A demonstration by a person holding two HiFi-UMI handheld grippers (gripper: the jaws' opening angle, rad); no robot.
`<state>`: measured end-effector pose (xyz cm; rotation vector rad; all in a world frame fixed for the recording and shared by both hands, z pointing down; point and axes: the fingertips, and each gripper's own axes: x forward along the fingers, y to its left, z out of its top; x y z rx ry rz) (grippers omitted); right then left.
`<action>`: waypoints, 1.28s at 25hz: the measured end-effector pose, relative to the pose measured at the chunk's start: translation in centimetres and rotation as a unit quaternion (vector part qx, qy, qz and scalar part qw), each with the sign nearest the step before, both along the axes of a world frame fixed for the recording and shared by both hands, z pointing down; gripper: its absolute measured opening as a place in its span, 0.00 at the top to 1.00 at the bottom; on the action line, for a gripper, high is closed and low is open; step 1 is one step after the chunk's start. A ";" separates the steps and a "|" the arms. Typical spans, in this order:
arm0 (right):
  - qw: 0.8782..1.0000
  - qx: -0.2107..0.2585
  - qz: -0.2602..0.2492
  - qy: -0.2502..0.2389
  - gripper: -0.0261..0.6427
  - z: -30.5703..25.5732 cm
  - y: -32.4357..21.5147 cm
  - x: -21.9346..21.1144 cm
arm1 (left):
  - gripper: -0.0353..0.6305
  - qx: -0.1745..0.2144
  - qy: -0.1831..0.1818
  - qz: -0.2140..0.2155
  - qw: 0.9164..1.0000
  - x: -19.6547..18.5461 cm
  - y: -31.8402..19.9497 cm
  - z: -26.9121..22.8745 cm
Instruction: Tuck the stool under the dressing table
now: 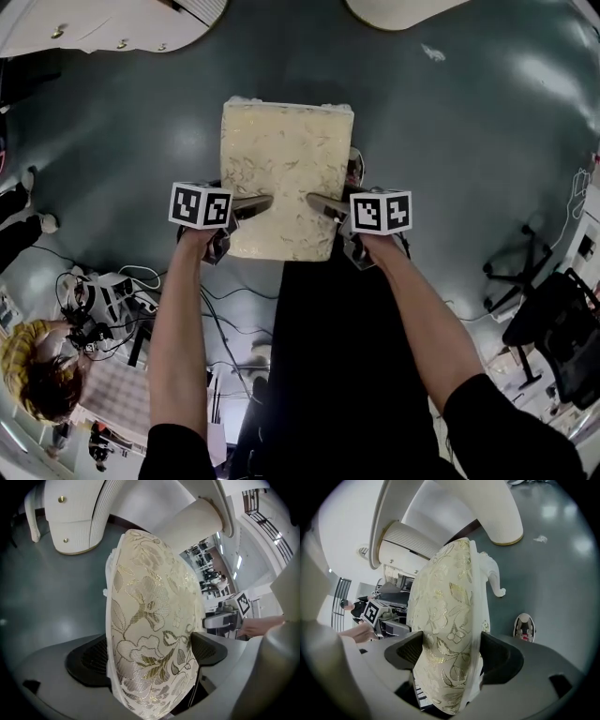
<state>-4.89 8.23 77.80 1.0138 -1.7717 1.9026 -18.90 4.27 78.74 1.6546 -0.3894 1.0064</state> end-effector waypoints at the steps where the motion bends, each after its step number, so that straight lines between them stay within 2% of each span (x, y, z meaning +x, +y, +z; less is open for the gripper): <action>1: 1.000 0.005 -0.002 0.002 0.46 -0.2 -0.2 0.0 | 0.15 0.003 0.001 -0.004 1.000 0.0 -0.1 -0.2; 13: 0.999 0.044 -0.005 0.018 0.46 -2.1 -6.8 3.2 | 0.15 0.020 -0.004 -0.030 0.999 2.9 -5.9 -2.0; 21: 0.998 0.060 -0.029 0.023 0.46 -3.7 -12.2 4.2 | 0.14 0.018 -0.006 -0.059 0.998 3.9 -10.2 -3.4; 24: 0.997 0.064 -0.032 0.022 0.46 -4.1 -14.9 6.0 | 0.14 0.017 -0.006 -0.071 0.997 5.7 -12.6 -3.7; 29: 0.997 0.057 -0.041 0.016 0.46 -3.1 -19.9 11.6 | 0.14 0.003 -0.017 -0.083 0.996 11.2 -17.1 -2.8; 32: 0.997 0.063 -0.045 0.019 0.46 -1.8 -22.9 12.5 | 0.13 0.005 -0.022 -0.088 0.996 12.1 -19.9 -1.6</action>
